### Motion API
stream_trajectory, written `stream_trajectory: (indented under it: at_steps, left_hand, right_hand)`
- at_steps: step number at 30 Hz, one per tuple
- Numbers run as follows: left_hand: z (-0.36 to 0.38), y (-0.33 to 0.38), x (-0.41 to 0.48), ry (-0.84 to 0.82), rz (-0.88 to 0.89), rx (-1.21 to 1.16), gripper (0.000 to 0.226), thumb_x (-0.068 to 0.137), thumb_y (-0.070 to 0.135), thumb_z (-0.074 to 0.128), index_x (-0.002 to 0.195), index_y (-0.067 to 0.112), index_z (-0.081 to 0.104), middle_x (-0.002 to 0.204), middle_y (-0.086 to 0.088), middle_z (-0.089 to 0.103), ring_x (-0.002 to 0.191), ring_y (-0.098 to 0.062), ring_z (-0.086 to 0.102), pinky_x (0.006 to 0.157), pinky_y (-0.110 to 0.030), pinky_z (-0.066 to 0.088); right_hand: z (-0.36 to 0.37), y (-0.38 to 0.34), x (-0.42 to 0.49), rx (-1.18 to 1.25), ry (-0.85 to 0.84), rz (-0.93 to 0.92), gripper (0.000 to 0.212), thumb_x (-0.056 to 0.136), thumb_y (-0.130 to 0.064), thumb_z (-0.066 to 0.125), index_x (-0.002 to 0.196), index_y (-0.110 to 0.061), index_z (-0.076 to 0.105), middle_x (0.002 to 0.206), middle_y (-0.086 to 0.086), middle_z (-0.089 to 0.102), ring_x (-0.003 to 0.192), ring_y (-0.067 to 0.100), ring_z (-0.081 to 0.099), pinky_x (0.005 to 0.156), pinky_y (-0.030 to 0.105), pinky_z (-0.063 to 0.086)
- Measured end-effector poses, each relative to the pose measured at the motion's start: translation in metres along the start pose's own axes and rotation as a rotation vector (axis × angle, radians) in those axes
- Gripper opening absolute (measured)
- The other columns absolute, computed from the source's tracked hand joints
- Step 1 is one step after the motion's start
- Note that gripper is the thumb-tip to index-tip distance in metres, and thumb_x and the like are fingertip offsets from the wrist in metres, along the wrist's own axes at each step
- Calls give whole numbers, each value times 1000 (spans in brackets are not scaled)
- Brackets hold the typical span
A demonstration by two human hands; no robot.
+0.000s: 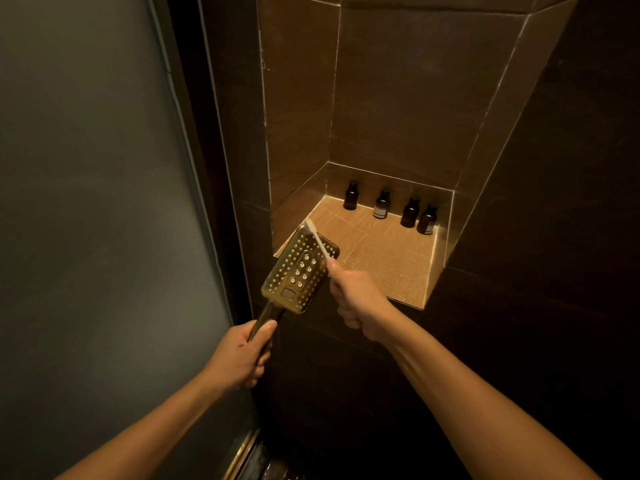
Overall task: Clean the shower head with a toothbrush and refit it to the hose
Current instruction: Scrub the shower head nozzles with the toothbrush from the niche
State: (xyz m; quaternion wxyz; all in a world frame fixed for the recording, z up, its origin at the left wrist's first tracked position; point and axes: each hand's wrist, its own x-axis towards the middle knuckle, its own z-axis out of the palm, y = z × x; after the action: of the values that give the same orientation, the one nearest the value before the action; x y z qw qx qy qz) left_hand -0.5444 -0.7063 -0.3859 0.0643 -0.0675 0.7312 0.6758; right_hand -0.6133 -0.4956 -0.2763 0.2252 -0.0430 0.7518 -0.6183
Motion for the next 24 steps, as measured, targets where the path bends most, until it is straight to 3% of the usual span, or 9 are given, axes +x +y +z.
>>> stream_trajectory:
  at_steps: [11, 13, 16, 20, 24]
  left_hand:
    - [-13, -10, 5, 103, 78, 131, 36, 84, 62, 56, 66, 31, 56, 53, 3, 53, 40, -17, 48, 37, -26, 38]
    - [-14, -10, 6, 119, 98, 165, 35, 87, 58, 56, 66, 30, 56, 53, 3, 54, 41, -19, 49, 37, -27, 40]
    - [-16, -11, 8, 153, 112, 192, 34, 93, 48, 55, 65, 29, 55, 51, 3, 54, 40, -18, 50, 37, -27, 41]
    - [-15, -9, 11, 190, 153, 257, 36, 94, 45, 56, 66, 24, 54, 50, 3, 54, 40, -16, 51, 38, -26, 42]
    - [-14, -12, 14, 241, 182, 336, 39, 96, 43, 56, 67, 17, 53, 50, 2, 52, 41, -14, 52, 39, -28, 43]
  right_hand:
    - [0, 10, 6, -258, -11, -64, 50, 96, -59, 45, 61, -24, 49, 53, -8, 40, 40, 6, 31, 36, 17, 24]
    - [0, 13, 7, -241, 12, -64, 50, 96, -58, 45, 60, -24, 50, 53, -8, 41, 40, 6, 32, 37, 18, 25]
    - [8, 19, 6, -417, -19, -55, 52, 94, -62, 44, 57, -26, 51, 48, -11, 42, 41, 5, 35, 46, 23, 31]
    - [10, 24, 8, -355, 52, -94, 52, 93, -63, 44, 57, -26, 50, 47, -12, 42, 40, 3, 35, 47, 24, 31]
    - [18, 31, 5, -490, -15, -57, 53, 93, -63, 45, 57, -25, 53, 45, -12, 45, 40, 4, 39, 50, 27, 34]
